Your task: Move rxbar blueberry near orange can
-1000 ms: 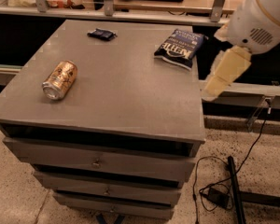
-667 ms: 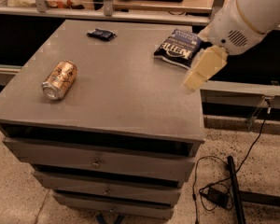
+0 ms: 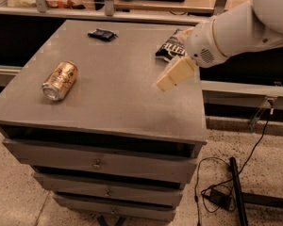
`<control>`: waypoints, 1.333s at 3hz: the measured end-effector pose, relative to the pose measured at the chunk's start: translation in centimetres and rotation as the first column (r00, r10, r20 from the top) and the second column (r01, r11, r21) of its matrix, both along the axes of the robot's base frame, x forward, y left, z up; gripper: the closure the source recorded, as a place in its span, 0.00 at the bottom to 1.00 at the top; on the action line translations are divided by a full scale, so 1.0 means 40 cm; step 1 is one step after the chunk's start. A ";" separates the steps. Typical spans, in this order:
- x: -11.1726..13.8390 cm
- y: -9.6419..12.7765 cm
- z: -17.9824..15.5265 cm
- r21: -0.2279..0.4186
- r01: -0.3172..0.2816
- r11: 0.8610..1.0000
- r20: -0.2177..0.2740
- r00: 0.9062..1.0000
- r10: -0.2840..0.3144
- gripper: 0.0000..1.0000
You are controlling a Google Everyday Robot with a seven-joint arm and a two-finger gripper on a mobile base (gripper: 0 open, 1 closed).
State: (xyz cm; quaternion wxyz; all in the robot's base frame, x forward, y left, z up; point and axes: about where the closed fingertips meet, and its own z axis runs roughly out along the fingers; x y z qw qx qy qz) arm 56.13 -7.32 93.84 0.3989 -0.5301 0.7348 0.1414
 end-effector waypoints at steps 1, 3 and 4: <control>0.049 0.014 0.040 0.038 0.038 0.999 0.084 0.996 -0.041 0.00; 0.097 0.041 0.048 0.096 0.130 0.987 0.107 0.984 -0.140 0.00; 0.191 0.083 0.054 0.143 0.180 0.973 0.131 0.971 -0.198 0.00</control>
Offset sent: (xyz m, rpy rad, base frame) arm 0.0183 0.0064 0.0145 0.0362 -0.0806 -0.0349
